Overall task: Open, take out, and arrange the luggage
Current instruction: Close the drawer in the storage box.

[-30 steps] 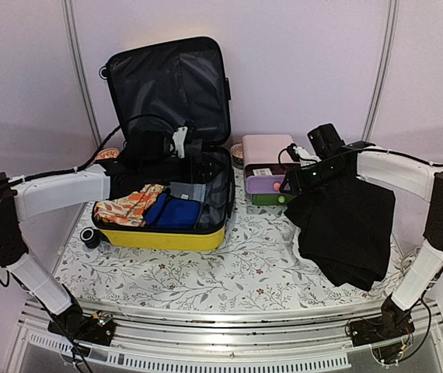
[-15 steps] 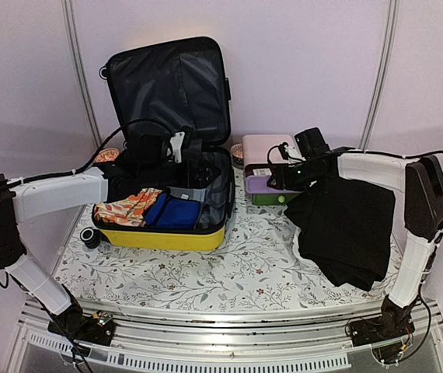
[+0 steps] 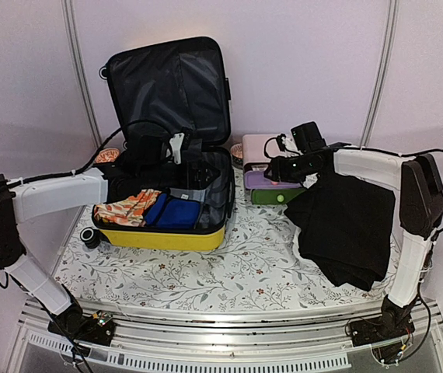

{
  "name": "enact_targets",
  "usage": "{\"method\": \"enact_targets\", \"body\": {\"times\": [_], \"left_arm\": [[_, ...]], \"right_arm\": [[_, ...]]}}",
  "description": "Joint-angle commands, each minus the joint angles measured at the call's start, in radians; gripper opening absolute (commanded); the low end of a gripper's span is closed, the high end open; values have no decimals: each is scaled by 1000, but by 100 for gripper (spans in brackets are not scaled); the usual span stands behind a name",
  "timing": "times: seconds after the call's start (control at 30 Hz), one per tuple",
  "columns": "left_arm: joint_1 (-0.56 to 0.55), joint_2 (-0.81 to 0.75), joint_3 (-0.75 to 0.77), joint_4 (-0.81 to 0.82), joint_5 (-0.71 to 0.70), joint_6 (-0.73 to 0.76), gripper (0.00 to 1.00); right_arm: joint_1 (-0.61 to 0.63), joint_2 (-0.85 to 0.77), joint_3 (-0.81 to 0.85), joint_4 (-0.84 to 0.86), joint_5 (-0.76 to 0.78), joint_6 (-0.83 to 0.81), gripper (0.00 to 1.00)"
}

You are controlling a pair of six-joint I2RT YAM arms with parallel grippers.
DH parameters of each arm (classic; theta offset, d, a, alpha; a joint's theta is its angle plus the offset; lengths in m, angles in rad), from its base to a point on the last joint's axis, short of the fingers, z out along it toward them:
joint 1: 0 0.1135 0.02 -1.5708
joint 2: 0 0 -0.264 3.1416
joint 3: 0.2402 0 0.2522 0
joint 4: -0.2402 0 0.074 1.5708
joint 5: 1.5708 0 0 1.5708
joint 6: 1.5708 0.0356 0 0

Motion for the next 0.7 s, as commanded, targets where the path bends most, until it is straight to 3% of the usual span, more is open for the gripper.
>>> {"method": "enact_targets", "body": {"times": [0.0,0.67], "left_arm": [[6,-41,-19,-1,-2,4,98],[6,-42,-25,4,7,1,98]], "right_arm": [[2,24,50,41,58,-14,49],[-12,76,159,16,60,-61,49]]}}
